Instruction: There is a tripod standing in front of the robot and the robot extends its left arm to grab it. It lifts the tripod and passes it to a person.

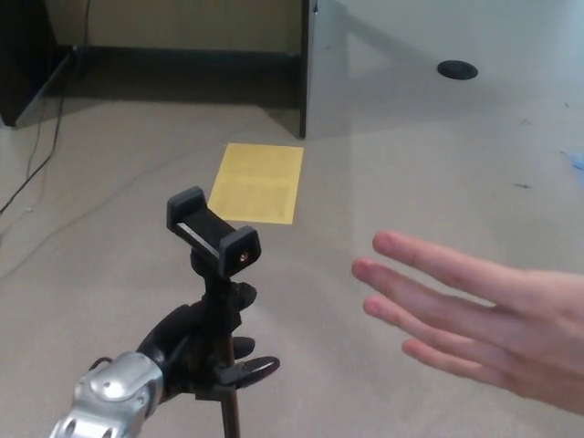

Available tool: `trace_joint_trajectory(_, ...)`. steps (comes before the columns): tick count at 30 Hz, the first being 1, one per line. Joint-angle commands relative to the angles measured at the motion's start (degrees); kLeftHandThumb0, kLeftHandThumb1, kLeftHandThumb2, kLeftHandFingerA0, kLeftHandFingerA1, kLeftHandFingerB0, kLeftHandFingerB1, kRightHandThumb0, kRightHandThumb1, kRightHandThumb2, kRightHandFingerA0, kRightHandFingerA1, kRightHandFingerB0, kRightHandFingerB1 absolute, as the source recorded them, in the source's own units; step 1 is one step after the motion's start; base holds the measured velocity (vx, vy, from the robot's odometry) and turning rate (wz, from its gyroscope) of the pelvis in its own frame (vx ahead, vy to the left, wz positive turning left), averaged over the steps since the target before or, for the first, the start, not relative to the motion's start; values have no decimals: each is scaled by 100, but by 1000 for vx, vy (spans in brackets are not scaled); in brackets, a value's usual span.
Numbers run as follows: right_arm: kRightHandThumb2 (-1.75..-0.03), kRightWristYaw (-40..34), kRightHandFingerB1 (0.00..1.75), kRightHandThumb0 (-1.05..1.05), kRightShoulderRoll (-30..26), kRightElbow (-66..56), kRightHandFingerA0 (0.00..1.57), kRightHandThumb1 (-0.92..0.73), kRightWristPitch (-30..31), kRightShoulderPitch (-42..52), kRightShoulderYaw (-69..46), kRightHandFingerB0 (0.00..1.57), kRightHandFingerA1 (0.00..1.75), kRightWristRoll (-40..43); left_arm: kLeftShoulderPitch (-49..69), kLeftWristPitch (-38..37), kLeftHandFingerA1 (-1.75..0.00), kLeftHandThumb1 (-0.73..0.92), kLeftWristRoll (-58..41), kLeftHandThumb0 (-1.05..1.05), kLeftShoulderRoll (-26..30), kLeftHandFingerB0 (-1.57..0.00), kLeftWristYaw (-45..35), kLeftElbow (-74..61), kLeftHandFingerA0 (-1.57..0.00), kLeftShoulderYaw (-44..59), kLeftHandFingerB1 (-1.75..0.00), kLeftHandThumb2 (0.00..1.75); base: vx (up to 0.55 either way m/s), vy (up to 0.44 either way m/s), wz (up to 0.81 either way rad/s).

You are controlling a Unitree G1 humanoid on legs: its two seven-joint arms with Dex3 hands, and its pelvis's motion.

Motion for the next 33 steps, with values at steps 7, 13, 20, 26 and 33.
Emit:
trace_joint_trajectory(7, -61, -9, 36, -39, 5, -48, 66, -69, -86, 30, 12, 48, 43, 6, -349, -605, -48, 46, 359, -52, -96, -6, 389, 833, -35, -27, -26, 72, 0, 0, 0)
trace_joint_trajectory(13, -61, 86, 36, -38, -10, 3, 63, -70, -120, -53, -44, 47, 42, 79, -383, -982, -52, 81, 482, -17, -100, -54, 211, 861, -96, -173, -39, 65, 0, 0, 0)
trace_joint_trajectory(20, -61, 8, 36, -38, -18, -17, 64, -69, -39, -18, -4, 48, 42, 8, -45, -1581, -136, 86, 504, -1, -298, -74, 653, 403, -82, -64, -114, 76, 0, 0, 0)
trace_joint_trajectory(26, -61, 56, 36, -38, -93, 17, 66, -71, -70, 1, 35, 48, 42, -26, 114, -1190, -142, 82, 115, -2, -385, -69, 539, -279, -87, 344, -123, 80, 0, 0, 0)
trace_joint_trajectory(33, -61, 38, 36, -39, -130, 45, 67, -71, -11, -90, 126, 49, 43, -105, -289, -749, -132, 74, -257, -7, -425, -80, 473, -1607, -102, 873, -121, 87, 0, 0, 0)
